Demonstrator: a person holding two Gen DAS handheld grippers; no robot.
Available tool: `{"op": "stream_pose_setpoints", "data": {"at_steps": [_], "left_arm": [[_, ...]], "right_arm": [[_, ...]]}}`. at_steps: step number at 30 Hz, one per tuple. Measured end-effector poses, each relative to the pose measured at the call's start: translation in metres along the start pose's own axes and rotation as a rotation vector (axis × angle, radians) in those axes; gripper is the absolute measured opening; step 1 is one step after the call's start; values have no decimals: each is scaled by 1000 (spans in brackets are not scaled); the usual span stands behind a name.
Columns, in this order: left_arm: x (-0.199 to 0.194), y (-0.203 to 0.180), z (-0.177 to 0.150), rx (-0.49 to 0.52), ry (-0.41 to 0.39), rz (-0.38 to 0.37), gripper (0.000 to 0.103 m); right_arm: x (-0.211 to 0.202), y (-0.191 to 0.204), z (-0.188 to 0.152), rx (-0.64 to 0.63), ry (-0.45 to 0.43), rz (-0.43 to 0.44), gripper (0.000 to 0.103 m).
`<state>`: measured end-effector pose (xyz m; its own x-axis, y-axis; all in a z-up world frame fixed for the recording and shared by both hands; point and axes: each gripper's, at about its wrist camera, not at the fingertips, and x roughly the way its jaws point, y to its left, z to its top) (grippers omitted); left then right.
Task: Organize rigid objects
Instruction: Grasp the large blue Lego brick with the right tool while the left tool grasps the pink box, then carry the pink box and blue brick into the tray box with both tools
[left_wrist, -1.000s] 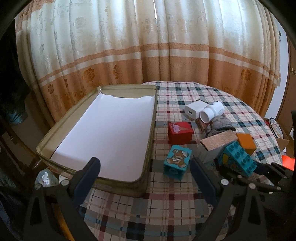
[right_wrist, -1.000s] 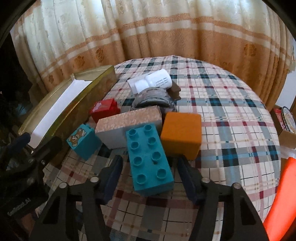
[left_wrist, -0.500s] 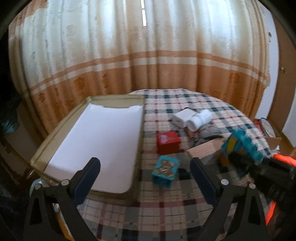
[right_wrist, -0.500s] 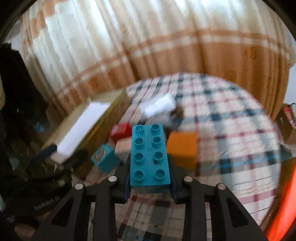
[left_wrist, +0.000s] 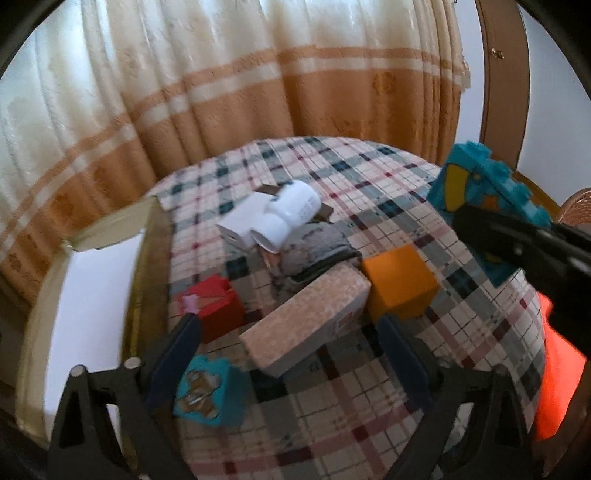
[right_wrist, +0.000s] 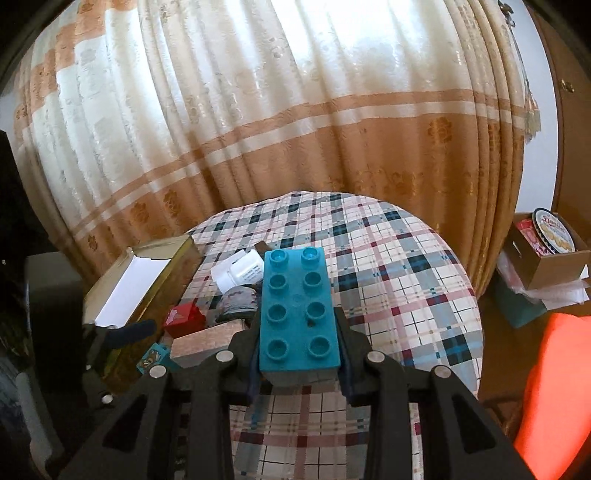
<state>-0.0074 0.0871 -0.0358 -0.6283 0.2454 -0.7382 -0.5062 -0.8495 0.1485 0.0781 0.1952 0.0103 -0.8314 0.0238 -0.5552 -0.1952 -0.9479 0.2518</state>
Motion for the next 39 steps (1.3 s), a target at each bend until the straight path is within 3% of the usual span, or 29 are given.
{"op": "stream_pose_setpoints", "data": {"at_steps": [5, 12, 16, 22, 36, 39], "left_arm": [[12, -7, 2, 21, 58, -54, 68], [12, -4, -2, -20, 59, -106, 53], [3, 3, -7, -111, 45, -208, 36], [-15, 0, -10, -92, -32, -178, 25], [-44, 24, -16, -168, -104, -195, 24], [-55, 30, -16, -178, -132, -171, 24]], "right_arm": [[2, -6, -2, 20, 6, -7, 35], [3, -9, -3, 34, 9, -11, 35], [2, -7, -5, 31, 11, -11, 35], [2, -4, -7, 38, 5, -19, 35], [-1, 6, -11, -1, -19, -19, 35], [-4, 11, -10, -18, -33, -7, 35]]}}
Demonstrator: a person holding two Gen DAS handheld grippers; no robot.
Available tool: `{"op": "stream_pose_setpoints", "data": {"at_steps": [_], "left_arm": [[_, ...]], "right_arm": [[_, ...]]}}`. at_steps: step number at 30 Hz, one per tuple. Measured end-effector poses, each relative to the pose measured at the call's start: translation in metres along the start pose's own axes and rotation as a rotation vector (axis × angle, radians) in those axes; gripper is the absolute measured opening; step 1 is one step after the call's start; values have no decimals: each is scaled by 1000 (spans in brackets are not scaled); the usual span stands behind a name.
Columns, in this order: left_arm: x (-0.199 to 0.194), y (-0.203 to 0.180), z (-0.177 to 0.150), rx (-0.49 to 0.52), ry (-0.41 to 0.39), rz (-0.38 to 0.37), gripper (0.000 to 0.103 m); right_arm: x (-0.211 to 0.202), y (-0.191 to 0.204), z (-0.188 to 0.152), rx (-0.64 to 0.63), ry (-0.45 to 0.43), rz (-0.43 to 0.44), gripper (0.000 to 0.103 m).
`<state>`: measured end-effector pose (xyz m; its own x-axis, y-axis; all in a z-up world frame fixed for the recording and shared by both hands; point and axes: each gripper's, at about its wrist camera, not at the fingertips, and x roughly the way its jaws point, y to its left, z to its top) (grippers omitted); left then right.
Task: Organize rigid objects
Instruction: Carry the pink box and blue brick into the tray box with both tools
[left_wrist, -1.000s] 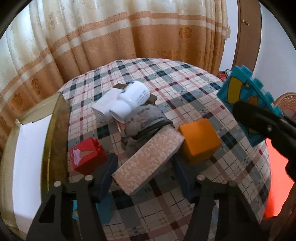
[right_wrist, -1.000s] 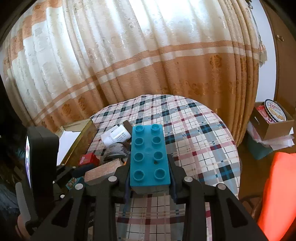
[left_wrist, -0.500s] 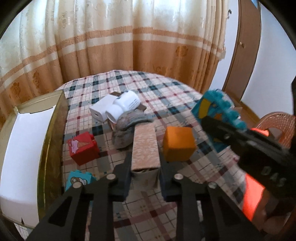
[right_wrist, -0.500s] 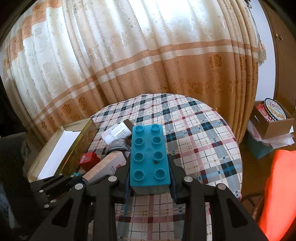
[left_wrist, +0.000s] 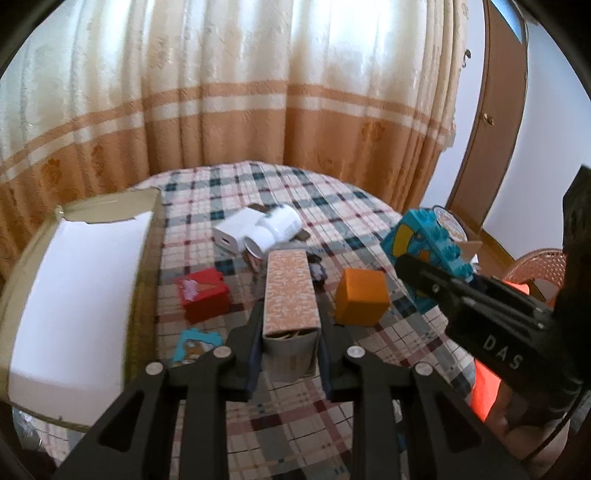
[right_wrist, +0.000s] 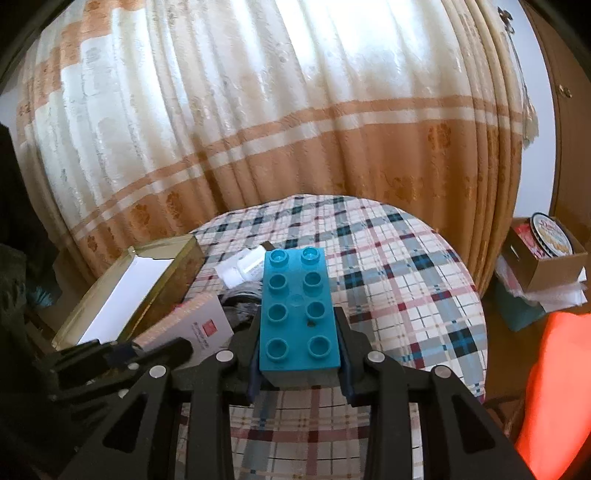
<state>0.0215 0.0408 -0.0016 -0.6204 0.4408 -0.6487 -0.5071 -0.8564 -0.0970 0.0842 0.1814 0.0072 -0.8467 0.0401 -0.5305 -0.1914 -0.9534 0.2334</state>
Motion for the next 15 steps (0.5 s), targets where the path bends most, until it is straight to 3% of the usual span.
{"op": "stream_pose_setpoints", "data": {"at_steps": [9, 15], "left_arm": [[-17, 15, 8, -20, -49, 100, 24], [-30, 41, 14, -65, -94, 174, 24]], "right_arm": [[-4, 12, 2, -25, -12, 26, 35], [-3, 48, 14, -87, -50, 83, 35]]}}
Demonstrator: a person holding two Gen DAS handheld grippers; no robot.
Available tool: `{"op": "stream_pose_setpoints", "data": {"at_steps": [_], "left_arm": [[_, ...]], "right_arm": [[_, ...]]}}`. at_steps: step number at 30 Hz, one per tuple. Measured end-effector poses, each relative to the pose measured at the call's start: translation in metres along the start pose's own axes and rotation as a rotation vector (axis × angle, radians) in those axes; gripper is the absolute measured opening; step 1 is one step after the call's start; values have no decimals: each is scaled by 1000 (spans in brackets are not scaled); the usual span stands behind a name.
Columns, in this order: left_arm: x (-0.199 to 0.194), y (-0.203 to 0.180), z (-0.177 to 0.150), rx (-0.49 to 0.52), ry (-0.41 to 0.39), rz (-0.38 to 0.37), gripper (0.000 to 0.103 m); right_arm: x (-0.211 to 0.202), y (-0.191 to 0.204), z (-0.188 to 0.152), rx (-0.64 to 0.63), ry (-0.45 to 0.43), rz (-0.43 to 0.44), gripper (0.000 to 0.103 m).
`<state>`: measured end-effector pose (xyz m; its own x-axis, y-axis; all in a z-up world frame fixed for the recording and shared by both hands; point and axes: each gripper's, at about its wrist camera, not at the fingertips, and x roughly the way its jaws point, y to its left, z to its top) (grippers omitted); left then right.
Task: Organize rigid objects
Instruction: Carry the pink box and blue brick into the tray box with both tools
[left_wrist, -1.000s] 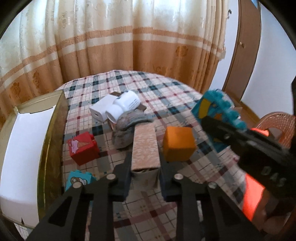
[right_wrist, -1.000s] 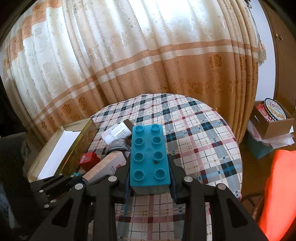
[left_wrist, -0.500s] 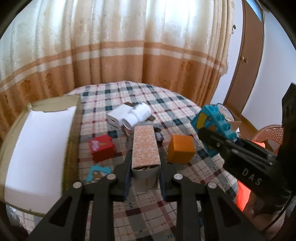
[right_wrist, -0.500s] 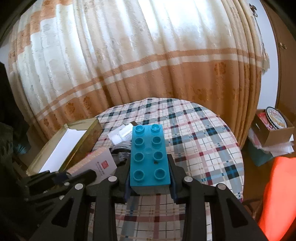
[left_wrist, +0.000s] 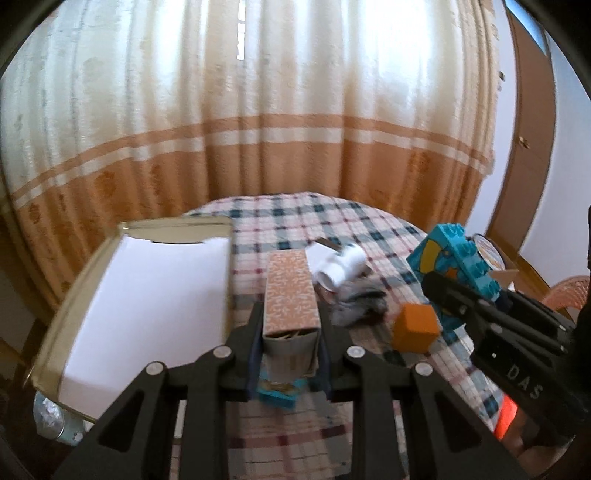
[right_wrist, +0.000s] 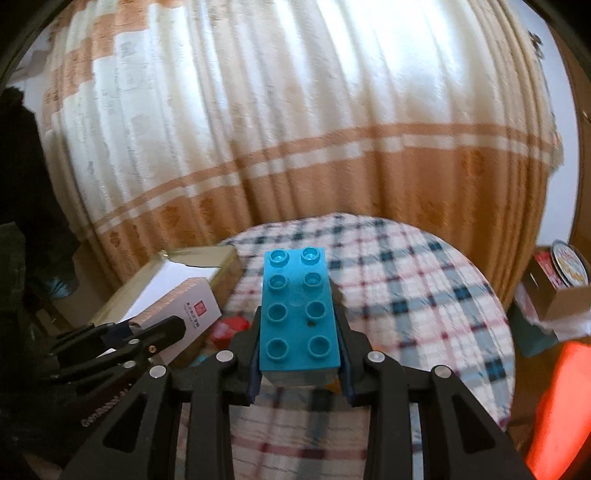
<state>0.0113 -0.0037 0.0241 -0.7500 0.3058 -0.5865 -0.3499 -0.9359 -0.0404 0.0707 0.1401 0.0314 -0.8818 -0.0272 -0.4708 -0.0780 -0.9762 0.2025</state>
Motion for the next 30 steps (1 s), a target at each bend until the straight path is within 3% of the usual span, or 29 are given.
{"op": "stream_pose_setpoints", "data": {"at_steps": [5, 17, 30], "left_arm": [[-3, 32, 4, -52, -20, 70, 24], [9, 107, -2, -176, 19, 235, 24], [24, 135, -8, -216, 65, 307, 24]], "right_arm": [[15, 35, 3, -54, 1, 61, 35], [67, 98, 5, -134, 53, 141, 35], [111, 136, 0, -210, 111, 155, 35]]}}
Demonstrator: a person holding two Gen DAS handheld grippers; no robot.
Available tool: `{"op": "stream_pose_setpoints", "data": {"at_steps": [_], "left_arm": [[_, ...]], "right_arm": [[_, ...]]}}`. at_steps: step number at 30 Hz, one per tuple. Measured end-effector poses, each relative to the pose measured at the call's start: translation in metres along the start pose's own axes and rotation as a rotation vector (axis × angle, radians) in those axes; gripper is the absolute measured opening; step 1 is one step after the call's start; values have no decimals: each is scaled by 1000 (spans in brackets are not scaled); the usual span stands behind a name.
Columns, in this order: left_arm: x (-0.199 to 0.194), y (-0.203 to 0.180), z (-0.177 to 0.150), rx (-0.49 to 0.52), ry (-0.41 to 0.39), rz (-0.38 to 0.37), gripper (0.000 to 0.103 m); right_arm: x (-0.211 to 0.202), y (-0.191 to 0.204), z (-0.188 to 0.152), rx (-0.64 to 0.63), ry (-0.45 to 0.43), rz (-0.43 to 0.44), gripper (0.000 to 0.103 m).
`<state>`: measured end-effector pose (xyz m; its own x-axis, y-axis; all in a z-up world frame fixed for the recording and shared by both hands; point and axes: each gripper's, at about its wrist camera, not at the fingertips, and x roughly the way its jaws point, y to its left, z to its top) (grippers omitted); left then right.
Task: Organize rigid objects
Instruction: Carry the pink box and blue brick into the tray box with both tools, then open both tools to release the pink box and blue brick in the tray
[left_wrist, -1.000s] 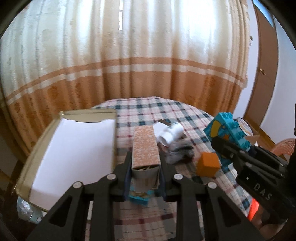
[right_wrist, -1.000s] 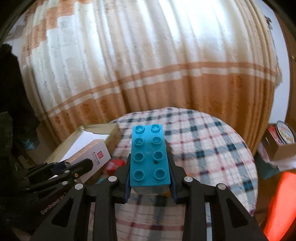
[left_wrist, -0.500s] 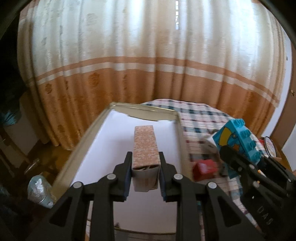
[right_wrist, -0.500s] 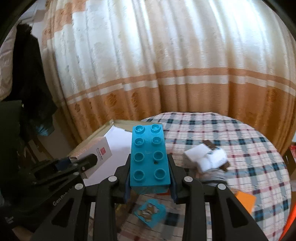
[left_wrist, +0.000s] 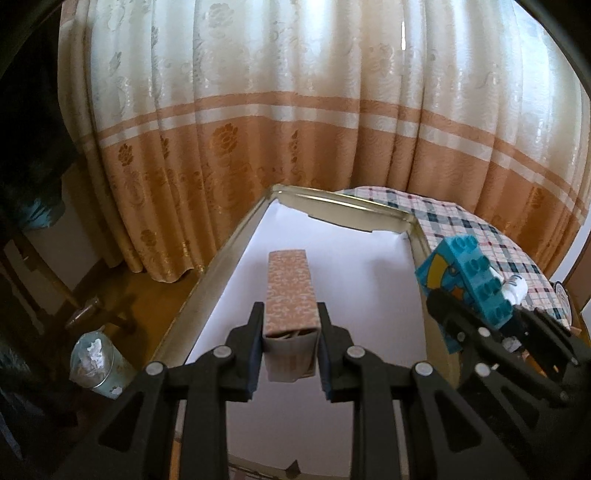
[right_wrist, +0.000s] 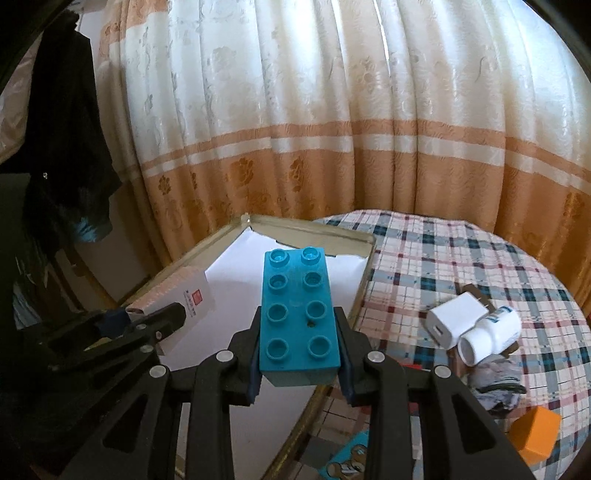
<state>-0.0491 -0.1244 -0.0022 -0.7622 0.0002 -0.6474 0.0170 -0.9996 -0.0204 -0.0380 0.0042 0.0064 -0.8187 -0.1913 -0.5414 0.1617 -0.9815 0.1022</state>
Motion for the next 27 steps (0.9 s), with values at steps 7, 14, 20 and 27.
{"op": "stream_pose_setpoints", "data": {"at_steps": [7, 14, 20, 27], "left_arm": [[11, 2, -2, 1, 28, 20, 24], [16, 6, -3, 4, 39, 51, 24], [11, 7, -4, 8, 16, 164, 78], [-6, 11, -2, -40, -39, 178, 96]], "right_arm": [[15, 5, -3, -29, 33, 2, 35], [17, 10, -1, -60, 23, 6, 35], [3, 5, -4, -14, -21, 30, 48], [-31, -19, -7, 93, -153, -2, 80]]}}
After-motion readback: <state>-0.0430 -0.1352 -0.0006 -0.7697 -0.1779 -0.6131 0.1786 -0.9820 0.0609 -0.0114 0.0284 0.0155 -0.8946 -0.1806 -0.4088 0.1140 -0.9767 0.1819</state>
